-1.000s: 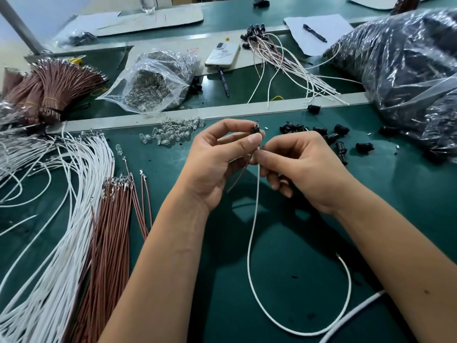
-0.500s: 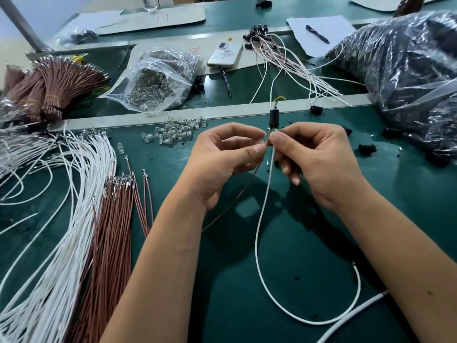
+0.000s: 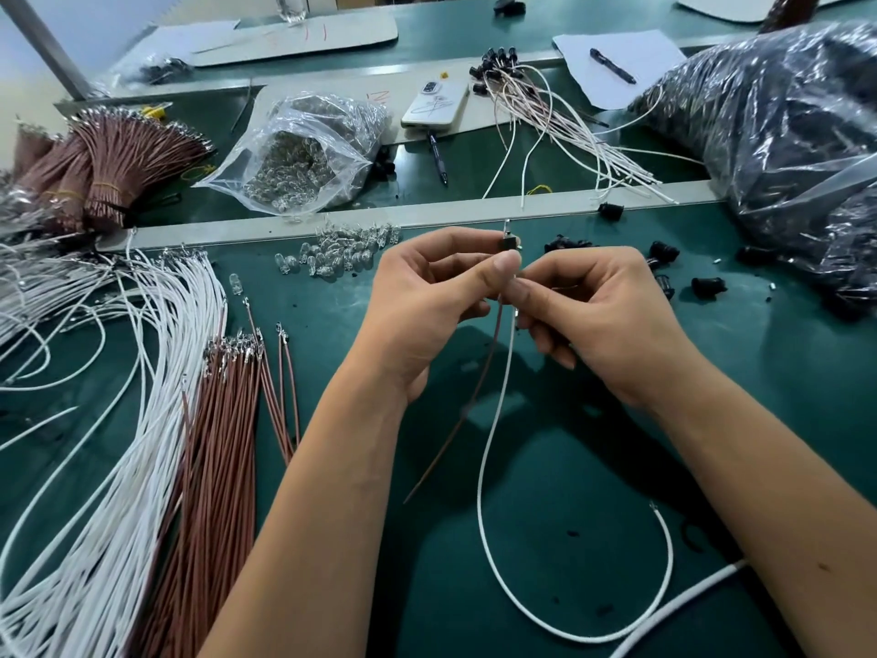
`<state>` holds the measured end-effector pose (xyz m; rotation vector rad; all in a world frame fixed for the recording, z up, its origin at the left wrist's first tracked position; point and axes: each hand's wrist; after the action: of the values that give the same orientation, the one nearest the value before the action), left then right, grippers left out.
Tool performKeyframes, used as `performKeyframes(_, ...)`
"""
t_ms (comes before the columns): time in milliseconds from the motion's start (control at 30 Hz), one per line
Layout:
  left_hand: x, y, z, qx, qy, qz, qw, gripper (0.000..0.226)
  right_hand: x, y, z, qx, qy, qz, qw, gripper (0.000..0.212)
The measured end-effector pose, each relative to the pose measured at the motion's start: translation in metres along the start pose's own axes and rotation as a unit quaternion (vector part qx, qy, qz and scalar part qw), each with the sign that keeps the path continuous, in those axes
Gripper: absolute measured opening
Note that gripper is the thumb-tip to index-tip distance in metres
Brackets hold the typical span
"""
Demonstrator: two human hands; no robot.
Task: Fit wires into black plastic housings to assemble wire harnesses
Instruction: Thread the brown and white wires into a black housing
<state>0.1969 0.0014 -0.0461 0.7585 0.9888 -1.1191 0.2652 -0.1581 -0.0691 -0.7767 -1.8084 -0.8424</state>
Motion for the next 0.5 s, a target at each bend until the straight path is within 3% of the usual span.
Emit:
performKeyframes(233, 0.0014, 0.0011, -0.0016, 0.017, -0.041, 0.046, 0.998, 0.021, 0.0, -0.0006, -0.005, 0.022, -0.017, -0.021, 0.999, 0.007)
performKeyframes(500, 0.0025, 0.001, -0.0008, 0.046, -0.052, 0.056, 0.996, 0.022, -0.0005, 0.0008, -0.0043, -0.03, -0.028, -0.044, 0.998, 0.009)
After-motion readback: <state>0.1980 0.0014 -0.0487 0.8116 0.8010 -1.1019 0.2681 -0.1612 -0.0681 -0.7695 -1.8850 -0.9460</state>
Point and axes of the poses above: each hand's wrist, its own y-axis towards the middle knuckle, its own z-axis out of the palm, x = y × z, and after that the axes turned 14 degrees about -y, right-handed
